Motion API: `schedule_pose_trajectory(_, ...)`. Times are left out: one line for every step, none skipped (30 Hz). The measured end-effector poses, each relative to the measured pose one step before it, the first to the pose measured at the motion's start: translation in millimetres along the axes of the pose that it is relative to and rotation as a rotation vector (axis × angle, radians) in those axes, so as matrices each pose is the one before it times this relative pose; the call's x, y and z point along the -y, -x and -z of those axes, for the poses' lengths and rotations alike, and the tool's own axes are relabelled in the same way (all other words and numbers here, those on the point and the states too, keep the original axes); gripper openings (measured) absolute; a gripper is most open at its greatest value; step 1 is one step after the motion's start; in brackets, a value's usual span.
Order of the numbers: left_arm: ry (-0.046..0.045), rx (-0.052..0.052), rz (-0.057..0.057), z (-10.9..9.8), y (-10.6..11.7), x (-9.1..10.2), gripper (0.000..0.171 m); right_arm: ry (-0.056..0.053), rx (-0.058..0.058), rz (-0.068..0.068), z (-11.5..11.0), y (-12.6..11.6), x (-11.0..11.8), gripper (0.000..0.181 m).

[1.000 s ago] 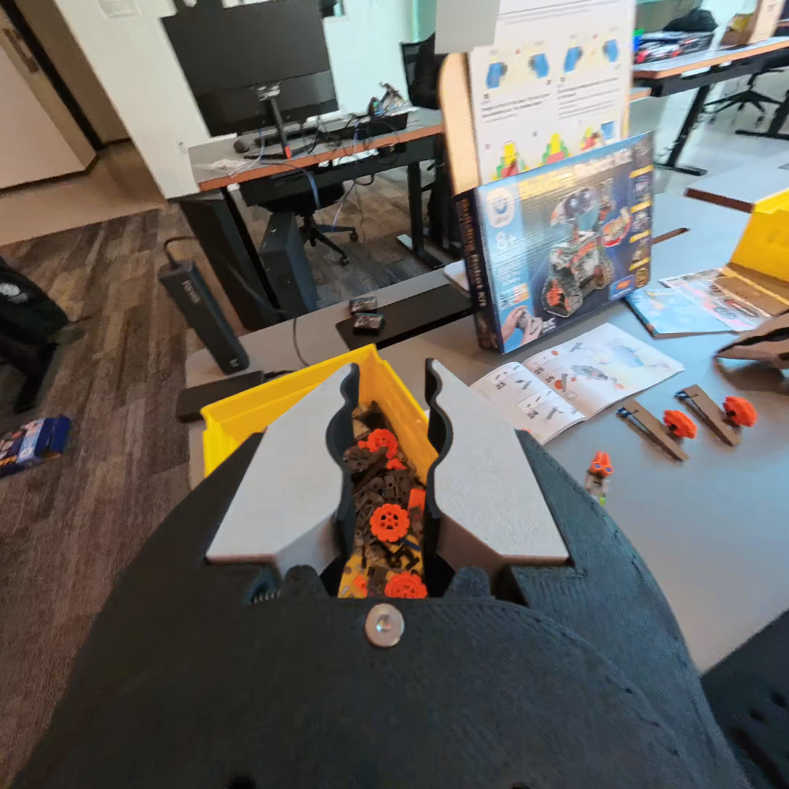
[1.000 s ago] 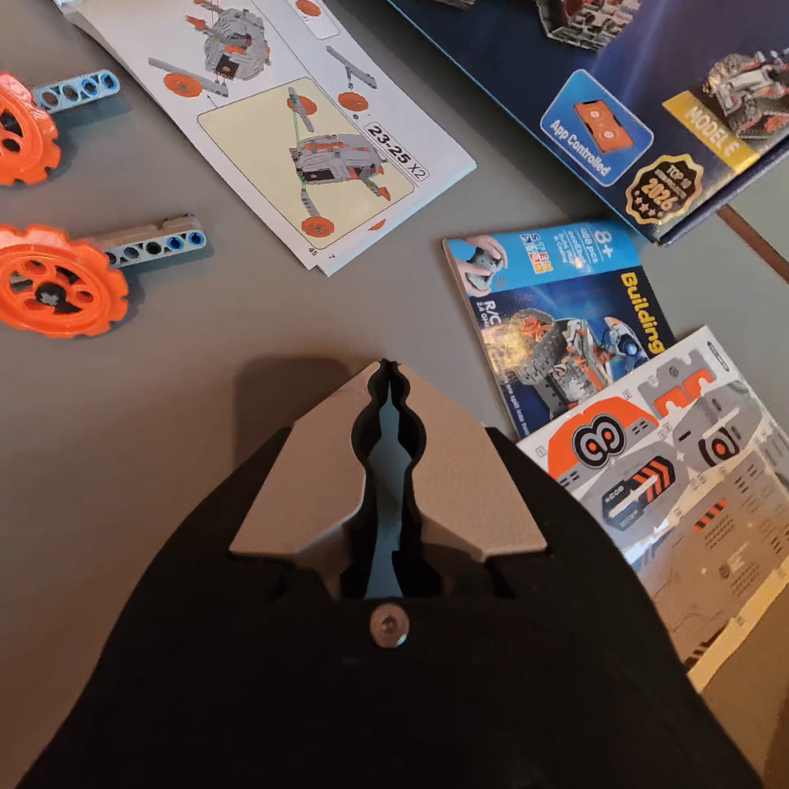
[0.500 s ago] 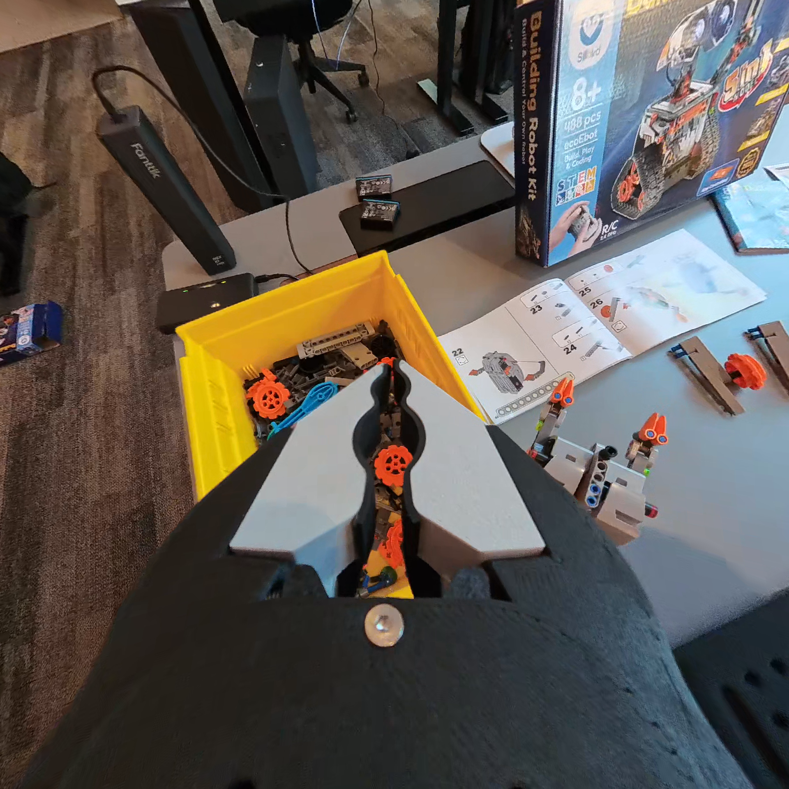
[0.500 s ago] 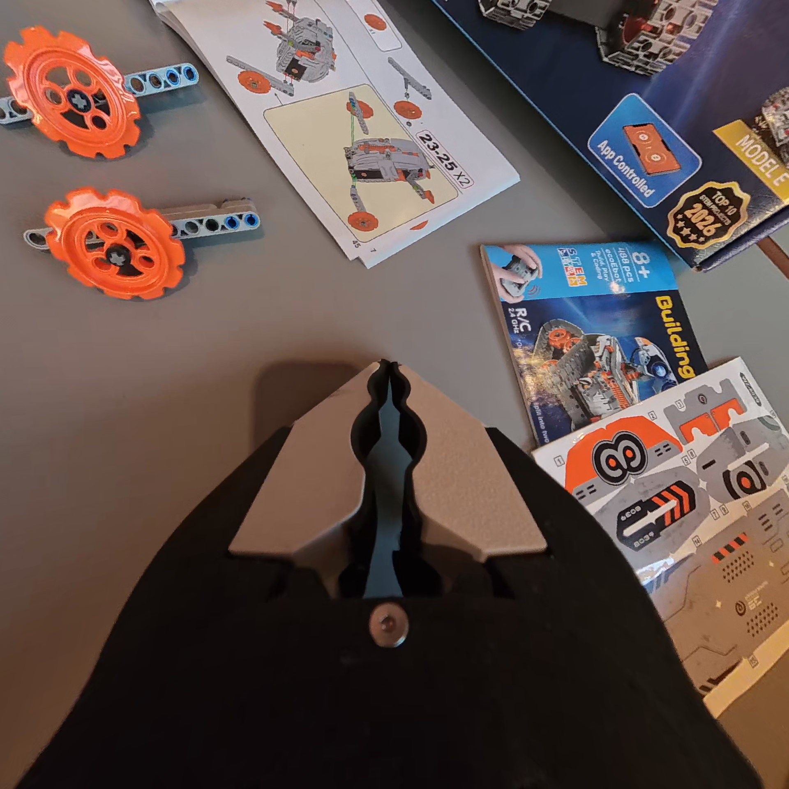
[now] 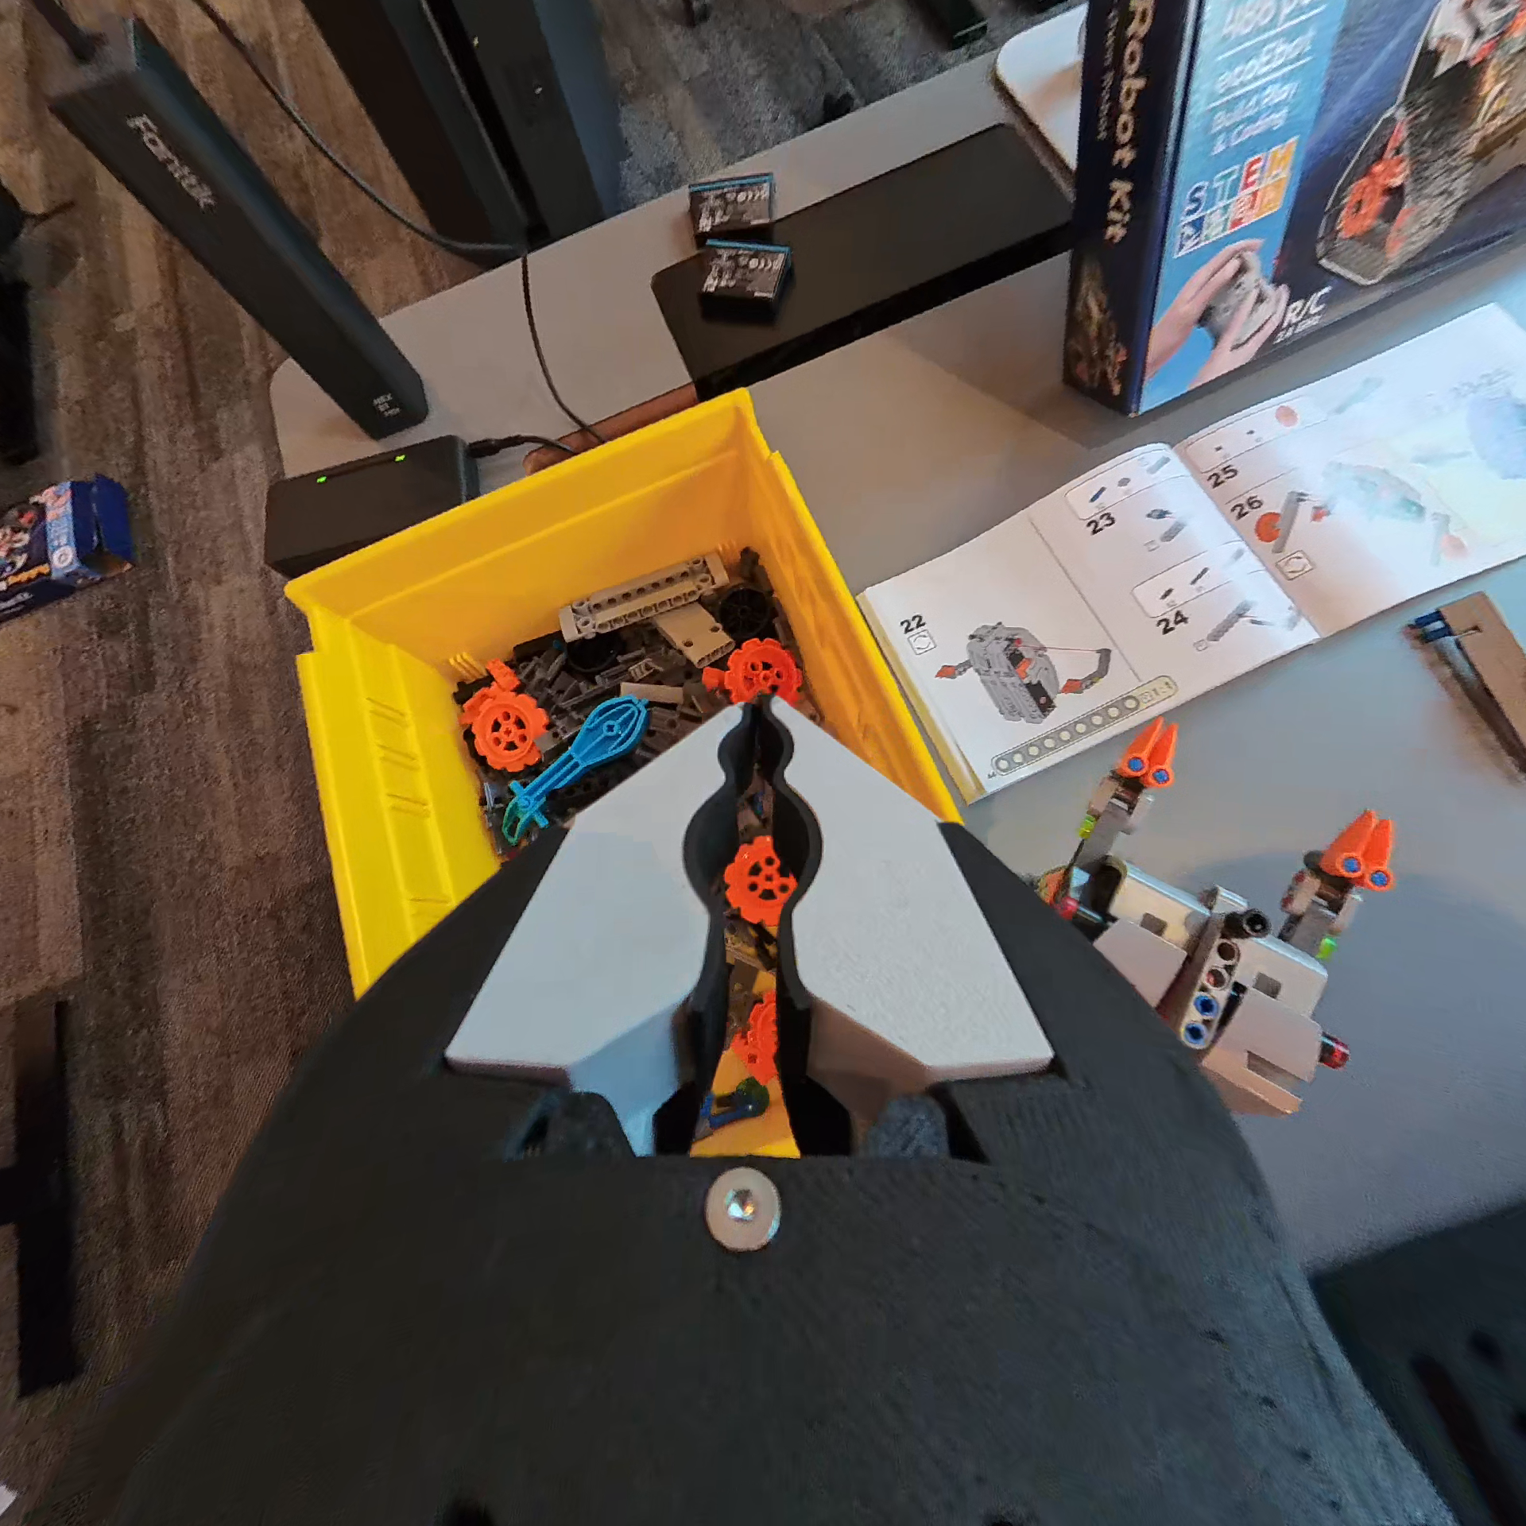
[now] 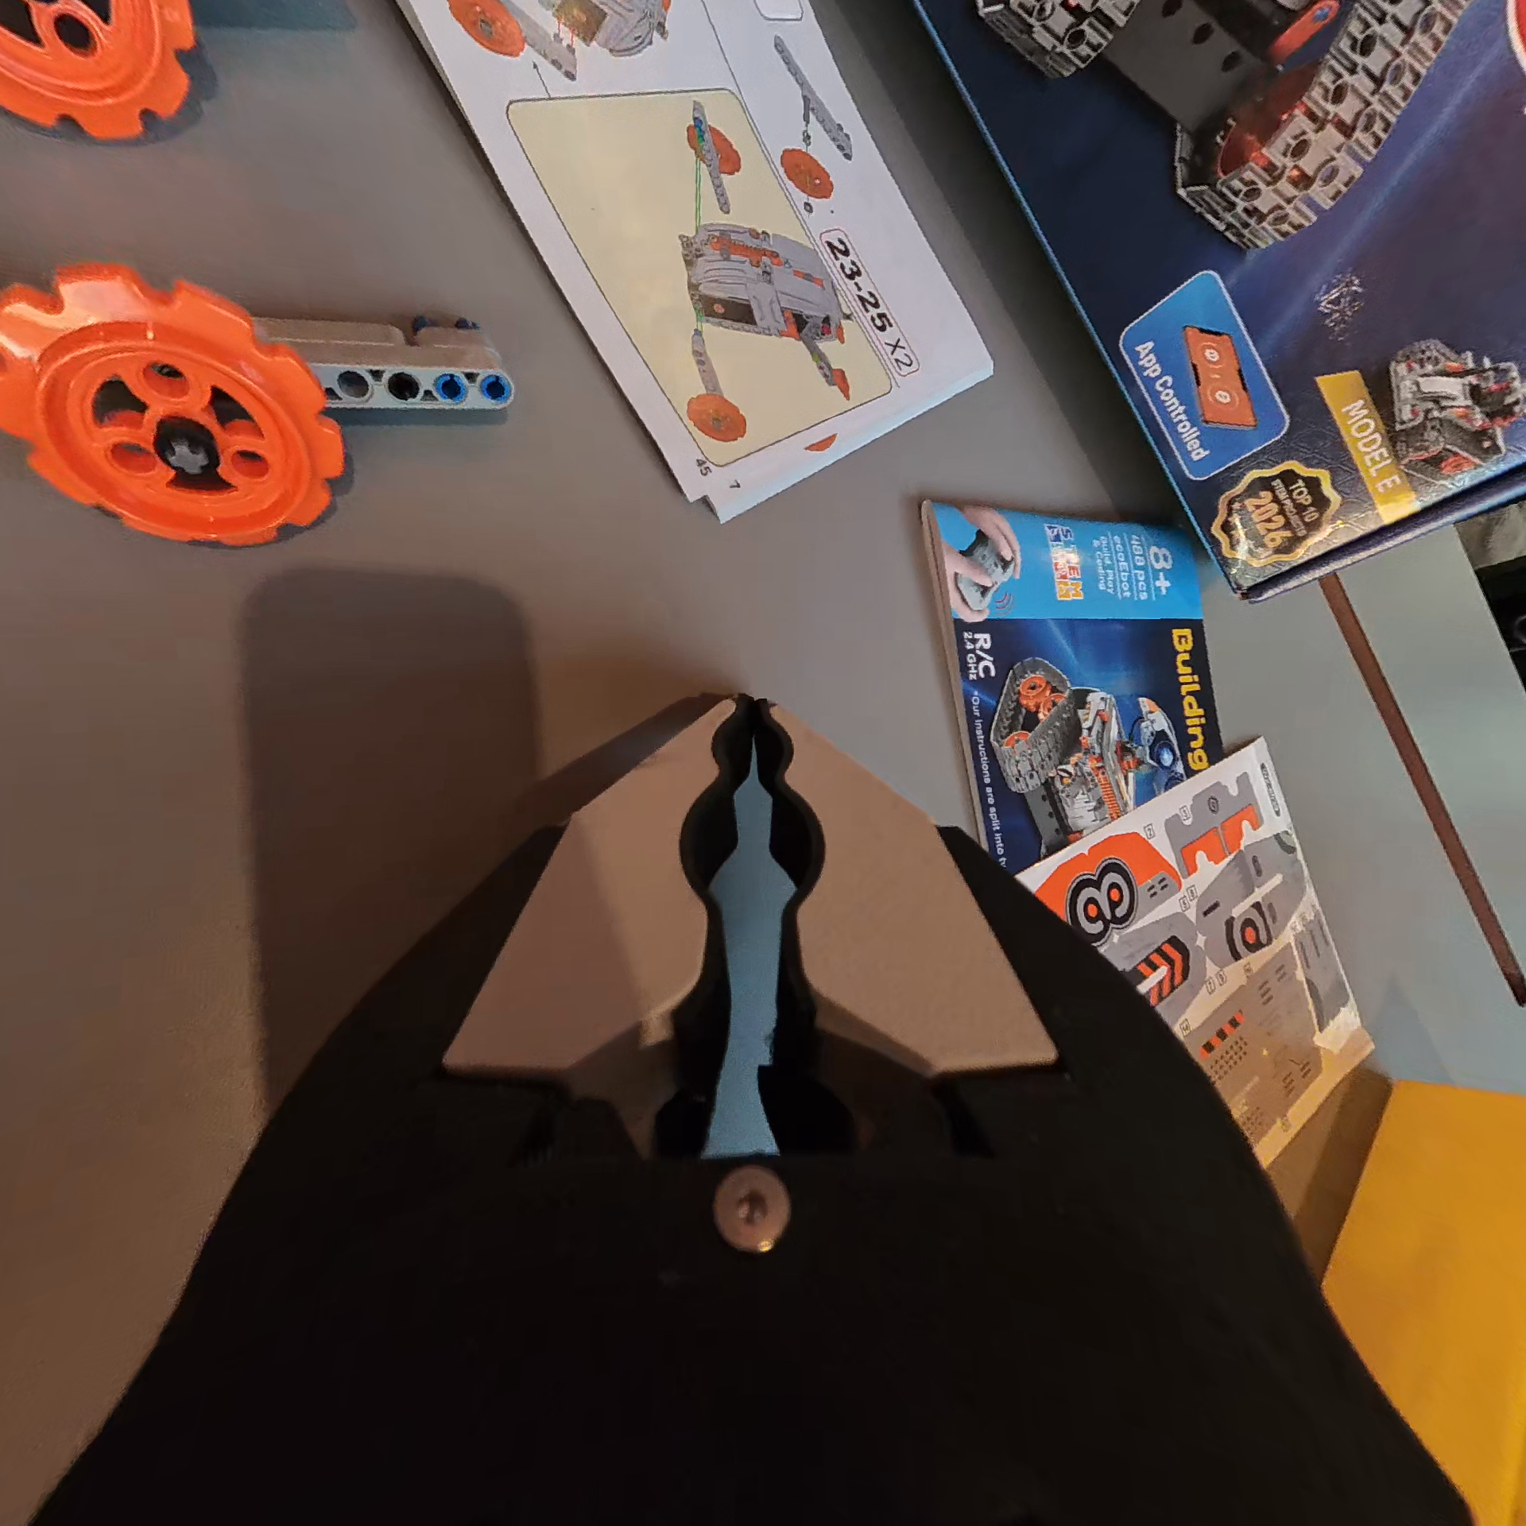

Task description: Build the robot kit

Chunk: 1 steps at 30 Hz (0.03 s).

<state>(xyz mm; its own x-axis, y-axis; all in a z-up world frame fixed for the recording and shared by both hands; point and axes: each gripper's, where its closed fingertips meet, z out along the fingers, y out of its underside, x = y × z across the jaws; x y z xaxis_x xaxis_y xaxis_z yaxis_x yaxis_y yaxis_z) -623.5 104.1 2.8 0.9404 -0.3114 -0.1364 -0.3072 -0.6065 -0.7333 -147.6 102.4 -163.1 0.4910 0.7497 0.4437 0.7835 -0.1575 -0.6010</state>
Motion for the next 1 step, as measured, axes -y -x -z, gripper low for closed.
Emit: schedule_pose_trajectory(0.01089, 0.0034, -0.0057, -1.55, 0.09, -1.44, 0.000, -0.0002, -0.0015, 0.0011, -0.28, 0.17, 0.49, 0.000)
